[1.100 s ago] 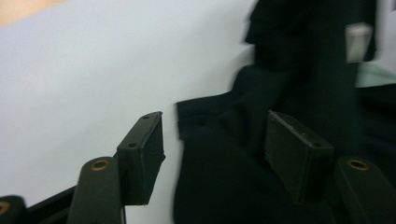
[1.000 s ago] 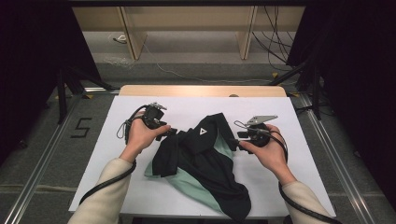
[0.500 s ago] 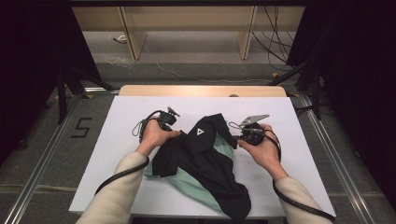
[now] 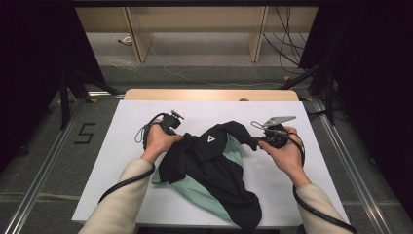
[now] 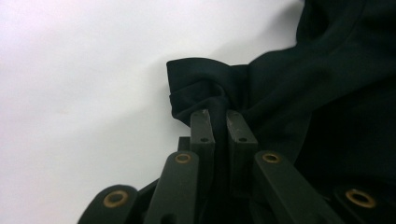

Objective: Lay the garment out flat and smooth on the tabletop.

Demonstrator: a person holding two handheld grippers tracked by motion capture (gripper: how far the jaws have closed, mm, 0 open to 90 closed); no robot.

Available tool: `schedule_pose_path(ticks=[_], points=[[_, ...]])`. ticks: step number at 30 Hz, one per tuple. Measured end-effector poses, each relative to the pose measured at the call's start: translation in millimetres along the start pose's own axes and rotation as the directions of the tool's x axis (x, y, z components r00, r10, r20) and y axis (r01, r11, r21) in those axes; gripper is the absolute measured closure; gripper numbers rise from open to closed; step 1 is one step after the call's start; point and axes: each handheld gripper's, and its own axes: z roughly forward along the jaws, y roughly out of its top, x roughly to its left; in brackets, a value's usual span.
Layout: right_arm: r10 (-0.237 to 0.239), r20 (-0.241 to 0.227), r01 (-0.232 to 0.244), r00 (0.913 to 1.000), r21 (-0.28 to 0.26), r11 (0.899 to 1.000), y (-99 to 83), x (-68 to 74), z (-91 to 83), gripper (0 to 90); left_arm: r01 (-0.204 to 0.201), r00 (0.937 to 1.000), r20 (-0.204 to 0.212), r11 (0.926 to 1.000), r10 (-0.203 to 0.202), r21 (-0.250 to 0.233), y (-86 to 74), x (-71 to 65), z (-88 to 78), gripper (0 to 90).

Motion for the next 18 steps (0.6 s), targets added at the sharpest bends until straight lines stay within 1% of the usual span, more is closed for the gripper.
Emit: schedule_pose_path(ticks=[1, 2, 3, 4, 5, 6, 7, 8, 9, 10, 11, 12, 13, 14, 15, 16, 17, 18], points=[[0.001, 0.005, -0.001, 1.0000, -0.006, 1.000, -0.1, -1.3, -1.6, 89.2, 0.000, 1.0000, 0.000, 1.0000, 0.000, 0.000, 0.0, 0.0, 0.0, 83.7], [0.003, 0.010, -0.002, 0.9999, -0.012, 1.000, 0.1, -2.4, -3.4, 89.2, 0.003, 0.9992, -0.039, 0.9987, -0.005, -0.051, 0.0, 4.4, -14.2, 83.8], [0.003, 0.014, -0.003, 0.9999, -0.019, 1.000, 0.4, -3.2, -5.3, 89.2, 0.005, 0.9981, -0.060, 0.9957, -0.011, -0.093, -0.6, 7.6, -24.0, 83.9], [0.002, 0.021, -0.001, 0.9998, -0.030, 1.000, 1.2, -3.6, -8.0, 89.2, 0.009, 0.9972, -0.073, 0.9928, -0.018, -0.120, -1.1, 9.2, -30.2, 83.9], [0.001, 0.024, 0.000, 0.9997, -0.038, 0.999, 1.9, -3.9, -9.9, 89.2, 0.011, 0.9959, -0.086, 0.9850, -0.026, -0.172, -1.9, 11.6, -40.8, 83.9], [-0.002, 0.039, 0.004, 0.9992, -0.056, 0.998, 3.3, -4.4, -13.5, 89.2, 0.014, 0.9953, -0.091, 0.9800, -0.033, -0.199, -2.4, 12.7, -47.3, 83.9], [-0.002, 0.039, 0.004, 0.9992, -0.056, 0.998, 3.3, -4.4, -13.5, 89.2, 0.014, 0.9953, -0.091, 0.9800, -0.033, -0.199, -2.4, 12.7, -47.3, 83.9], [-0.004, 0.047, 0.007, 0.9989, -0.067, 0.998, 4.3, -4.6, -16.0, 89.2, 0.011, 0.9938, -0.105, 0.9697, -0.038, -0.244, -3.2, 14.0, -57.8, 83.9], [-0.006, 0.063, 0.011, 0.9980, -0.086, 0.996, 6.2, -4.8, -20.2, 89.2, 0.004, 0.9926, -0.115, 0.9611, -0.038, -0.276, -3.7, 14.4, -65.7, 83.9], [-0.008, 0.093, 0.020, 0.9956, -0.122, 0.992, 9.1, -4.7, -27.3, 89.2, 0.000, 0.9918, -0.121, 0.9509, -0.040, -0.310, -4.0, 14.6, -72.4, 83.8], [-0.013, 0.110, 0.028, 0.9939, -0.139, 0.990, 10.6, -4.5, -30.6, 89.2, 0.000, 0.9910, -0.125, 0.9304, -0.049, -0.366, -4.3, 14.4, -82.2, 83.8], [-0.017, 0.127, 0.037, 0.9917, -0.156, 0.987, 11.9, -4.3, -33.6, 89.2, -0.004, 0.9909, -0.125, 0.9232, -0.048, -0.384, -4.3, 13.9, -84.6, 83.8], [-0.014, 0.141, 0.039, 0.9899, -0.171, 0.985, 12.8, -3.8, -35.7, 89.2, -0.016, 0.9913, -0.126, 0.9144, -0.038, -0.404, -3.9, 12.8, -86.7, 83.8], [-0.015, 0.161, 0.046, 0.9868, -0.189, 0.981, 13.8, -3.1, -38.7, 89.2, -0.016, 0.9913, -0.126, 0.9144, -0.038, -0.404, -3.9, 12.8, -86.7, 83.8], [-0.017, 0.194, 0.058, 0.9809, -0.211, 0.976, 15.1, -2.2, -42.1, 89.2, -0.023, 0.9928, -0.116, 0.9070, -0.028, -0.421, -2.6, 10.4, -87.5, 83.7], [-0.021, 0.207, 0.067, 0.9780, -0.219, 0.973, 15.9, -1.6, -43.9, 89.3, -0.035, 0.9926, -0.120, 0.9055, -0.018, -0.423, -1.4, 8.7, -86.2, 83.7], [-0.021, 0.207, 0.067, 0.9780, -0.219, 0.973, 15.9, -1.6, -43.9, 89.3, -0.035, 0.9926, -0.120, 0.9055, -0.018, -0.423, -1.4, 8.7, -86.2, 83.6], [-0.022, 0.249, 0.086, 0.9683, -0.251, 0.964, 18.4, 1.6, -50.4, 89.3, -0.047, 0.9930, -0.118, 0.9068, -0.003, -0.419, 1.4, 5.8, -81.8, 83.5]])
